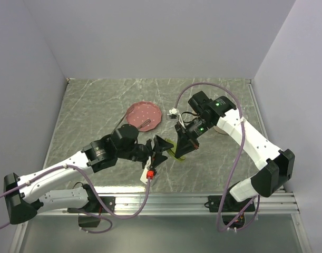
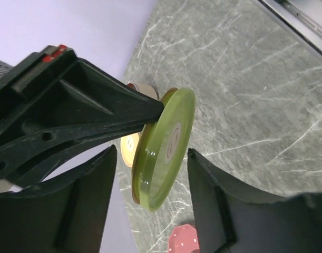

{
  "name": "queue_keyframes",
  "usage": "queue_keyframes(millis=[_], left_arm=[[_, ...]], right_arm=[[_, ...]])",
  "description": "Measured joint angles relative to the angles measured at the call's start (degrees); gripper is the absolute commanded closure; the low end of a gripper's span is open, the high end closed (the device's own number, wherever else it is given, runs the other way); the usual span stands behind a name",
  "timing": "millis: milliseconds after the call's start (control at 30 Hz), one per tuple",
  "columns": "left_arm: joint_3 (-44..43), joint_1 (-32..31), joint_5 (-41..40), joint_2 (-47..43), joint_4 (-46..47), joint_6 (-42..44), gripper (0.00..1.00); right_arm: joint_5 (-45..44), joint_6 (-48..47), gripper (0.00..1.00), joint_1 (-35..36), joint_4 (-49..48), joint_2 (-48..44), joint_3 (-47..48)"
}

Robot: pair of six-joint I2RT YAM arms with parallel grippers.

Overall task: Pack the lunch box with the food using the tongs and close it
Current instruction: Pass the lid of the lunch box from the right arm to the left

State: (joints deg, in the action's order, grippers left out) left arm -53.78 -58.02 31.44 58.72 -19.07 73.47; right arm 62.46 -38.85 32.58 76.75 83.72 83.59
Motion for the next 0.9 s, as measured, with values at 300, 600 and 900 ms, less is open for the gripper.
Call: queue_keyframes(millis=[300,600,900], left_arm=[[0.0,-1.4,-3.1,2.3,-0.2,0.9,0.58],[-0.7,-3.4,-6.4,4.2,-1.8,0.3,0.97],[-3.0,-3.7,-7.6,5.2,-4.0,-8.6,1.0]], right_arm=[[-0.4,0.1,1.0,2.9,0.0,0.0,0.1],[-4.5,3.8,0.74,4.6,-0.3,-0.6,0.1],[-8.8,11.6,0.25,-8.2,-6.4,-3.4,4.2]])
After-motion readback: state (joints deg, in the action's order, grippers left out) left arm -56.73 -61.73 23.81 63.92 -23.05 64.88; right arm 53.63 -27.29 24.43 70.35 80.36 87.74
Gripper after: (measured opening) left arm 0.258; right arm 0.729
